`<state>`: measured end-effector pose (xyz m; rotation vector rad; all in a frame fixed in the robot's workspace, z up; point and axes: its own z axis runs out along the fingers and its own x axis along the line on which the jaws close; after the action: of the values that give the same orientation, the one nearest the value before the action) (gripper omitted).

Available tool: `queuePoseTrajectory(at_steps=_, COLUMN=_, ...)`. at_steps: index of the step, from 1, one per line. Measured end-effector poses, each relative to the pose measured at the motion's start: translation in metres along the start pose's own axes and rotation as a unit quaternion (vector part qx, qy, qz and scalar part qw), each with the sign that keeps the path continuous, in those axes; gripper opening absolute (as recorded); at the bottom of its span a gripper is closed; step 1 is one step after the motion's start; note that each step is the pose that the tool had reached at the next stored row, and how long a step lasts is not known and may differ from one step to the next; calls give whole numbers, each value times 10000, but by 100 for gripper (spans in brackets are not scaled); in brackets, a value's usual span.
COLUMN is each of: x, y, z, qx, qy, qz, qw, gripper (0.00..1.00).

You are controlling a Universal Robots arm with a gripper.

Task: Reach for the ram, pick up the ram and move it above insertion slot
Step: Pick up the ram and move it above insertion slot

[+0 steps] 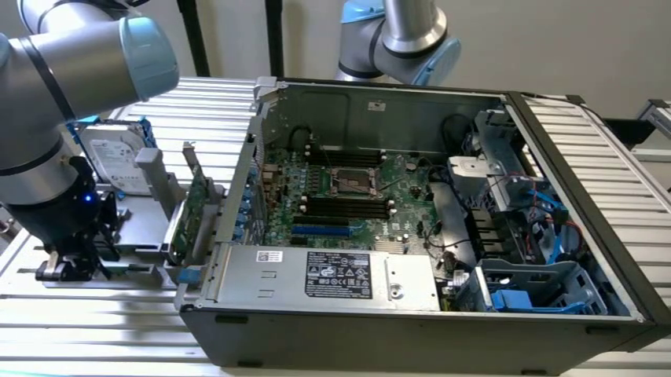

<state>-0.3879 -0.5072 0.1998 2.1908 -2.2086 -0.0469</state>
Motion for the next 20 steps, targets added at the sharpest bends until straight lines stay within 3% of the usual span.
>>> queuePoseTrajectory(at_steps=3, x=0, y=9, z=11, qx=-27, qy=0, qz=-1, qw=10000, gripper=36)
queuePoseTrajectory(at_steps=8, x=0, y=12, z=19, qx=-30, qy=1, qz=-1, qw=10000, gripper=36)
queuePoseTrajectory(at_steps=11, x=0, y=12, z=20, qx=-30, qy=0, qz=-2, qw=10000, gripper=22)
queuePoseTrajectory(at_steps=13, x=0, y=12, z=20, qx=-30, qy=1, qz=-2, qw=10000, gripper=22)
queuePoseTrajectory(at_steps=14, x=0, y=12, z=20, qx=-30, qy=0, qz=-1, qw=10000, gripper=15)
queuePoseTrajectory(at_steps=20, x=0, y=12, z=20, qx=-30, qy=0, qz=-1, qw=10000, gripper=13)
